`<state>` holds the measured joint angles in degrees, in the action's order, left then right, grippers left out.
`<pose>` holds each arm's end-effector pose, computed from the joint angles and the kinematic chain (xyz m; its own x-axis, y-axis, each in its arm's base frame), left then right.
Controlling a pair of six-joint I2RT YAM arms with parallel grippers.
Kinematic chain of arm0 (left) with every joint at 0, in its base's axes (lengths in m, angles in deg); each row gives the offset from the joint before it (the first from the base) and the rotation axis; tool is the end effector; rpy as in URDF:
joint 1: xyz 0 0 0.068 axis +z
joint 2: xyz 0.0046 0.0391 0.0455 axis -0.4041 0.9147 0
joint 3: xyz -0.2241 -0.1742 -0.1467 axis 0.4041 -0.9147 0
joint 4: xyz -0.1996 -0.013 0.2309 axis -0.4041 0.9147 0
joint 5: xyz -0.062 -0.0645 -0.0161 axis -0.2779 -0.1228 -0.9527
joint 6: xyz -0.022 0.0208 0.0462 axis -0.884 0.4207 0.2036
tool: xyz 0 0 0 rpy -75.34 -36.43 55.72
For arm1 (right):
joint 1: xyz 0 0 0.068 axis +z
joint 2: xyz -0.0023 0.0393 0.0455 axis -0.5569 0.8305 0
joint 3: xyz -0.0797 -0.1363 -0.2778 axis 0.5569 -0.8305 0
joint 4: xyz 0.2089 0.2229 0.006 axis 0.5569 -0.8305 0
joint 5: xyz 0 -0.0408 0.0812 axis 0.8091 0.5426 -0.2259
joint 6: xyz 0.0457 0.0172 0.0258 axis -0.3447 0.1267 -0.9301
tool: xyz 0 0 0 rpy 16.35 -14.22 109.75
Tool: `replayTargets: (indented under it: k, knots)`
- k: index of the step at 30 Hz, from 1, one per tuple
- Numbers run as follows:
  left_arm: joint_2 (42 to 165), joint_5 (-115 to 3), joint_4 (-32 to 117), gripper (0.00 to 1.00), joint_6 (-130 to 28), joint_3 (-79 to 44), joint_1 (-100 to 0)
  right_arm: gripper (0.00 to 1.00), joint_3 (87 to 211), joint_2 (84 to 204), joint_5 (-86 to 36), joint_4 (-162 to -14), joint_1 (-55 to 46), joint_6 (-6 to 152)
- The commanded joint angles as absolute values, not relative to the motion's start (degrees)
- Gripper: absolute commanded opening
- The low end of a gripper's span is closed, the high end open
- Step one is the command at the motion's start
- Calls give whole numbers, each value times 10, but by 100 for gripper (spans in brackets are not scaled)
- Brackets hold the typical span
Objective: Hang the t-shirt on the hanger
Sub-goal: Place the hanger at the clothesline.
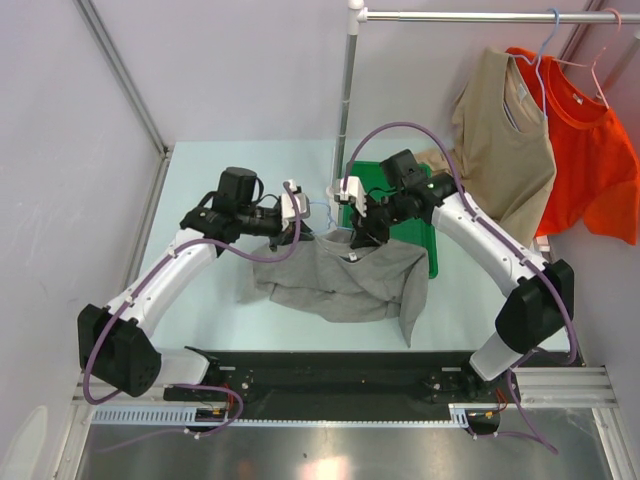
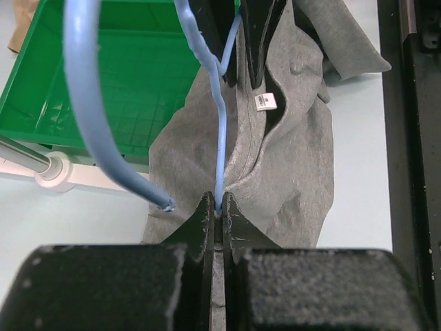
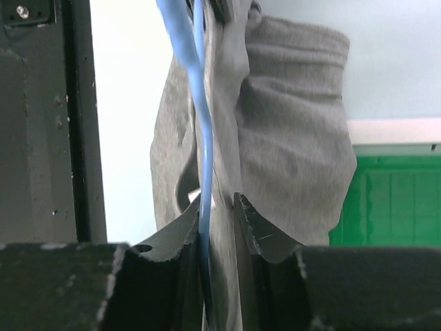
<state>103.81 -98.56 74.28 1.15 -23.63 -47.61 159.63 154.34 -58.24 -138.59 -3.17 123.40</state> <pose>0.2778 -0.1542 0.3626 0.0793 0.4150 -0.9064 0.9875 0.0919 0.1284 0.3145 0.2152 0.3737 -0.0401 -0.6277 -0.7774 -0.9989 0.0450 0.0152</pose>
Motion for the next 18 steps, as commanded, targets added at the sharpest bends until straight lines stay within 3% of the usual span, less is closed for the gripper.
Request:
replayTargets:
  k: [1,3,5,8,9,12,18]
  knots:
    - [1033,-1003,714,0,-5,-212,-484,24,1628,1553,-592,-1346,-22,1210]
    - [1034,-999,714,0,-5,-213,-484,21,1633,1554,-595,-1337,-20,1196]
    - [1036,-997,718,0,-8,-212,-484,0,1639,1552,-604,-1329,-19,1185]
    - [1041,-991,747,10,0,-210,-483,0,1640,1542,-610,-1313,-24,1168]
    - [1041,-991,751,19,6,-215,-481,0,1635,1533,-610,-1308,-28,1170]
    - [1033,-999,743,32,4,-237,-465,0,1636,1521,-619,-1306,-40,1171]
    - [1028,-1000,755,33,22,-249,-412,0,1651,1499,-630,-1350,-65,1196]
